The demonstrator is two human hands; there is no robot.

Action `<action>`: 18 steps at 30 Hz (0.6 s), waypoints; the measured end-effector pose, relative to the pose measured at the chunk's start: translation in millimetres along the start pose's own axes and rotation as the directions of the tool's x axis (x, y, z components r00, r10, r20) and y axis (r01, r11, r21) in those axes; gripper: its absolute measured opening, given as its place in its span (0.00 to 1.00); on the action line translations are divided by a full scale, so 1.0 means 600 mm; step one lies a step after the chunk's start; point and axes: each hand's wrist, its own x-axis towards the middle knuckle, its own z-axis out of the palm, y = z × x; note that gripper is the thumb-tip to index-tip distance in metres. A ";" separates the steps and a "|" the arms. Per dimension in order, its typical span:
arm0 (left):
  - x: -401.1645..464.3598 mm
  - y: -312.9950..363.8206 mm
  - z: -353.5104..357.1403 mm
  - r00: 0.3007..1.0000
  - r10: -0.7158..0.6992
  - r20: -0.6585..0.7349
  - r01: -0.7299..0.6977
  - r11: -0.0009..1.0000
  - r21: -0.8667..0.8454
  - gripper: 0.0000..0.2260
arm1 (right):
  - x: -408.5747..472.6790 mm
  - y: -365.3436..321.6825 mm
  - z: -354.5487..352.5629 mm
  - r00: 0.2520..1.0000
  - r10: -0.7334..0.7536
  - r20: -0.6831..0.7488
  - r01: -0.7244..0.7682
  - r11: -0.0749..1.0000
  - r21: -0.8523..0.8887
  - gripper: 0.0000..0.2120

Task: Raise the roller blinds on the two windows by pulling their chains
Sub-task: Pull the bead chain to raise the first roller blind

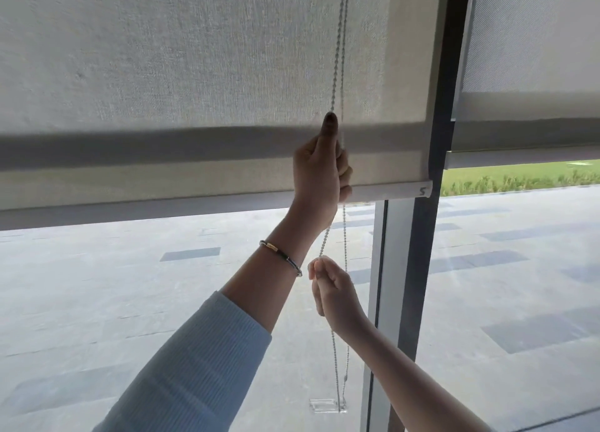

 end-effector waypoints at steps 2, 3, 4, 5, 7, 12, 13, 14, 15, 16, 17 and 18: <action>-0.004 0.000 -0.006 1.000 0.002 0.012 -0.001 1.000 -0.029 0.24 | -0.002 -0.009 0.001 0.998 0.020 0.060 -0.023 0.998 0.052 0.15; -0.006 0.000 -0.010 1.000 0.002 0.013 -0.001 0.999 -0.044 0.24 | -0.001 -0.015 0.001 0.995 0.021 0.100 -0.032 0.993 0.111 0.15; -0.008 0.000 -0.013 1.000 0.001 0.012 -0.001 0.998 -0.055 0.24 | 0.001 -0.023 -0.001 0.992 0.012 0.123 -0.034 0.983 0.179 0.14; -0.010 0.000 -0.017 1.000 0.000 0.011 0.001 0.998 -0.061 0.24 | 0.004 -0.033 -0.005 0.991 0.000 0.136 -0.034 0.969 0.245 0.12; -0.016 -0.003 -0.025 1.000 -0.008 0.010 0.008 0.998 -0.055 0.24 | 0.016 -0.054 -0.014 0.989 -0.032 0.143 -0.020 0.938 0.345 0.19; -0.037 -0.015 -0.047 0.999 -0.034 0.009 0.034 0.998 -0.045 0.24 | 0.056 -0.112 -0.050 0.995 -0.099 0.012 0.082 0.878 0.472 0.22; -0.042 -0.018 -0.051 0.999 -0.039 0.004 0.040 0.998 -0.048 0.24 | 0.063 -0.126 -0.060 0.993 -0.116 -0.006 0.105 0.871 0.481 0.22; -0.047 -0.021 -0.054 0.999 -0.046 0.000 0.046 0.998 -0.049 0.24 | 0.070 -0.139 -0.068 0.991 -0.134 -0.016 0.125 0.870 0.477 0.22; -0.051 -0.024 -0.056 0.999 -0.052 -0.002 0.052 0.997 -0.048 0.25 | 0.075 -0.149 -0.075 0.989 -0.147 -0.020 0.139 0.873 0.467 0.23; -0.055 -0.027 -0.057 0.998 -0.059 -0.003 0.058 0.997 -0.046 0.25 | 0.078 -0.157 -0.078 0.987 -0.157 -0.021 0.149 0.878 0.454 0.23; -0.060 -0.030 -0.058 0.998 -0.067 -0.005 0.067 0.997 -0.044 0.25 | 0.080 -0.161 -0.079 0.986 -0.165 -0.018 0.156 0.884 0.441 0.23; -0.063 -0.033 -0.058 0.997 -0.076 -0.009 0.075 0.996 -0.042 0.25 | 0.081 -0.163 -0.078 0.985 -0.171 -0.015 0.161 0.890 0.426 0.23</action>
